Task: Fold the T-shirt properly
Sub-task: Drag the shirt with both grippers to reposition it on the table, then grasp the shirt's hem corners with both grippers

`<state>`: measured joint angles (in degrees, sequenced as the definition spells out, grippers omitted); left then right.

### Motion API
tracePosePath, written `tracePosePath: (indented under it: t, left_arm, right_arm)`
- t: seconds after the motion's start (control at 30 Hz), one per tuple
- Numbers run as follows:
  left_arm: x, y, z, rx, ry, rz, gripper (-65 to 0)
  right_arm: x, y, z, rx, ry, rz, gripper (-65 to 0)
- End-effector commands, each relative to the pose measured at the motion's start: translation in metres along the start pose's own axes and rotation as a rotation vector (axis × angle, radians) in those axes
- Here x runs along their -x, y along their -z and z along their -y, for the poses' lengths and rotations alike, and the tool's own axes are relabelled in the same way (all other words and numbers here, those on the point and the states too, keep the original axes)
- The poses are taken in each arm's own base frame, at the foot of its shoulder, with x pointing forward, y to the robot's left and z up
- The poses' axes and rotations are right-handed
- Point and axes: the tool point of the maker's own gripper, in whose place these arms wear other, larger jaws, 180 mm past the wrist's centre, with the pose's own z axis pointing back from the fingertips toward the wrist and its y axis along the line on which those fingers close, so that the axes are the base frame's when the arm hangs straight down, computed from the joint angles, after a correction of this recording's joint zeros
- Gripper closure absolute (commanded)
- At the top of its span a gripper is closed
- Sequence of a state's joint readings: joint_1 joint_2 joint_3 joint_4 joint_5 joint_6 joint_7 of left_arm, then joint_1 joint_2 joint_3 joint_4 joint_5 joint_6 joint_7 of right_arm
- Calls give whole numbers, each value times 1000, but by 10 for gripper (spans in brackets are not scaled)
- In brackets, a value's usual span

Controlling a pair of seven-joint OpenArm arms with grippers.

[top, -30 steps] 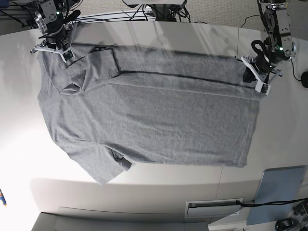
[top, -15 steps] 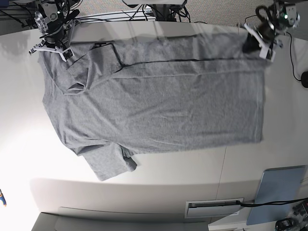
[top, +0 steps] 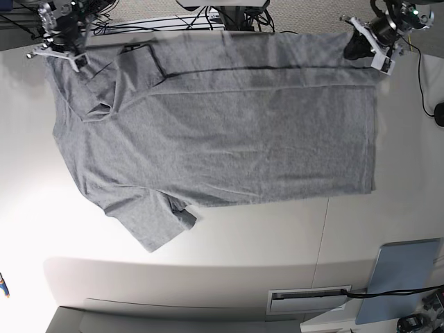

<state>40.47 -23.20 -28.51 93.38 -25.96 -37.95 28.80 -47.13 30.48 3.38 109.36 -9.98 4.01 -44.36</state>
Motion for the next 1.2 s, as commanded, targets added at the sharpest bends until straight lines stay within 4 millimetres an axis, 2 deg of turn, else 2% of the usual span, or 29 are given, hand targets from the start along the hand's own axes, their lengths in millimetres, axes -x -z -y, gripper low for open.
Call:
tracePosePath:
  t: [0.0, 0.17, 0.3, 0.47, 0.5, 0.6, 0.7, 0.77, 0.83, 0.93, 1.07, 1.17]
  left_arm:
    - [46, -13, -24, -104, 44, -229, 0]
    - [22, -17, -25, -101, 25, -140, 0]
    - [-11, -22, -22, -100, 51, -38, 0]
    - [-62, -33, -12, -106, 134, 117, 0]
    - [-71, -36, -10, -107, 149, 150, -26]
    - [-95, -40, -15, -151, 146, 228, -206]
    - [-120, -39, -32, -228, 108, 295, -326]
    - [-141, -37, -42, -256, 95, 340, -338]
    - [-160, -31, -49, -257, 80, 362, -337]
    - [-186, -21, -60, -231, 10, 405, -337]
    - [-213, -7, -81, -212, -67, 458, -337]
    - [-222, 16, -94, -192, -68, 411, -337]
  right_arm:
    - [-7, -4, 9, 23, -8, 35, 0]
    - [-31, -14, 14, 37, -2, 117, 0]
    - [-57, -30, 21, 61, 13, 207, 0]
    - [-88, -45, 39, 128, 31, 309, 0]
    - [-92, -46, 43, 139, 29, 318, 0]
    - [-106, -45, 48, 142, 18, 350, 0]
    - [-121, -45, 53, 140, -4, 387, -132]
    - [-136, -48, 59, 145, 11, 440, -240]
    - [-154, -53, 62, 133, 50, 521, -305]
    - [-178, -62, 69, 99, 150, 627, -309]
    - [-183, -53, 76, 56, 272, 554, -309]
    - [-192, -55, 81, 52, 303, 570, -309]
